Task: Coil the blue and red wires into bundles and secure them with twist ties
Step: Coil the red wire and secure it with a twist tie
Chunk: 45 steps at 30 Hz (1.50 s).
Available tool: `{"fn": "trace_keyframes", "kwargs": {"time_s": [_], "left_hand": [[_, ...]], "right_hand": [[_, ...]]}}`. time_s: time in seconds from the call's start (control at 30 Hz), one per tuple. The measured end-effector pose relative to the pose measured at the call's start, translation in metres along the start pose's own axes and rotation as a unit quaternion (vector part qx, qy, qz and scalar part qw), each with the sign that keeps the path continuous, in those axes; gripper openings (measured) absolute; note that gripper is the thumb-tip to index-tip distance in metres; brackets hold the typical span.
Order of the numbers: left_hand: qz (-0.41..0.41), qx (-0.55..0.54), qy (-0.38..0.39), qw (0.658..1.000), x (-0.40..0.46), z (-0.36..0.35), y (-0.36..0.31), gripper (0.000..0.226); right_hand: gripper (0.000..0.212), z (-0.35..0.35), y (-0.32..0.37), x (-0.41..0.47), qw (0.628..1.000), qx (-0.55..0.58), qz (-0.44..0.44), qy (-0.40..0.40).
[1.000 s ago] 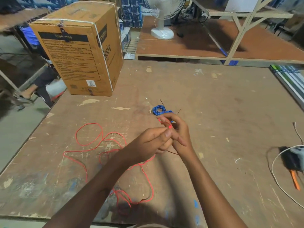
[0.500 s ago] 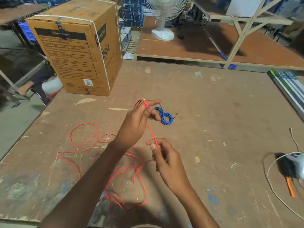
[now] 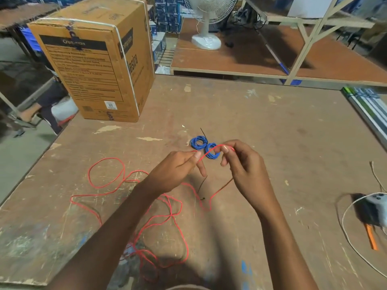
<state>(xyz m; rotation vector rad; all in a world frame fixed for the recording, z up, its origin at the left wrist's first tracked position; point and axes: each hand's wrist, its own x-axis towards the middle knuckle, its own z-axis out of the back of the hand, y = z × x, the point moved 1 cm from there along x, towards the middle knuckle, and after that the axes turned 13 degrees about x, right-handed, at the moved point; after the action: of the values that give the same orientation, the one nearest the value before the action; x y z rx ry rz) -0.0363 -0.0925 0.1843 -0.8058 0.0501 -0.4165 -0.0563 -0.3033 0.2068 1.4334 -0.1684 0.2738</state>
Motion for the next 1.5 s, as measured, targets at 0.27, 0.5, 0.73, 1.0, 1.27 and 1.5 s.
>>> {"fn": "trace_keyframes", "kwargs": {"time_s": [0.27, 0.5, 0.73, 1.0, 1.27, 1.5], "left_hand": [[-0.041, -0.232, 0.091, 0.967, -0.015, 0.010, -0.028, 0.053], [-0.060, -0.250, 0.049, 0.965, -0.012, 0.009, -0.035, 0.048], [-0.061, -0.264, -0.091, 0.958, 0.002, 0.005, -0.036, 0.041], [-0.046, 0.179, -0.152, 0.971, 0.024, 0.002, 0.012, 0.030], [-0.016, 0.315, -0.101, 0.944, 0.016, 0.011, 0.024, 0.043], [-0.024, 0.118, 0.056, 0.991, -0.014, 0.016, 0.005, 0.065]], "right_hand": [[0.019, -0.027, -0.036, 0.034, 0.994, 0.091, 0.031, -0.045], [0.022, -0.069, -0.066, -0.020, 0.996, -0.005, 0.021, 0.090], [0.025, -0.086, -0.061, -0.061, 0.991, 0.065, -0.039, 0.113], [0.020, -0.069, -0.042, -0.054, 0.976, 0.181, -0.124, 0.004], [0.012, -0.020, -0.014, -0.025, 0.972, 0.177, -0.152, 0.029], [0.013, 0.014, 0.001, 0.021, 0.999, 0.038, -0.020, 0.030]]}}
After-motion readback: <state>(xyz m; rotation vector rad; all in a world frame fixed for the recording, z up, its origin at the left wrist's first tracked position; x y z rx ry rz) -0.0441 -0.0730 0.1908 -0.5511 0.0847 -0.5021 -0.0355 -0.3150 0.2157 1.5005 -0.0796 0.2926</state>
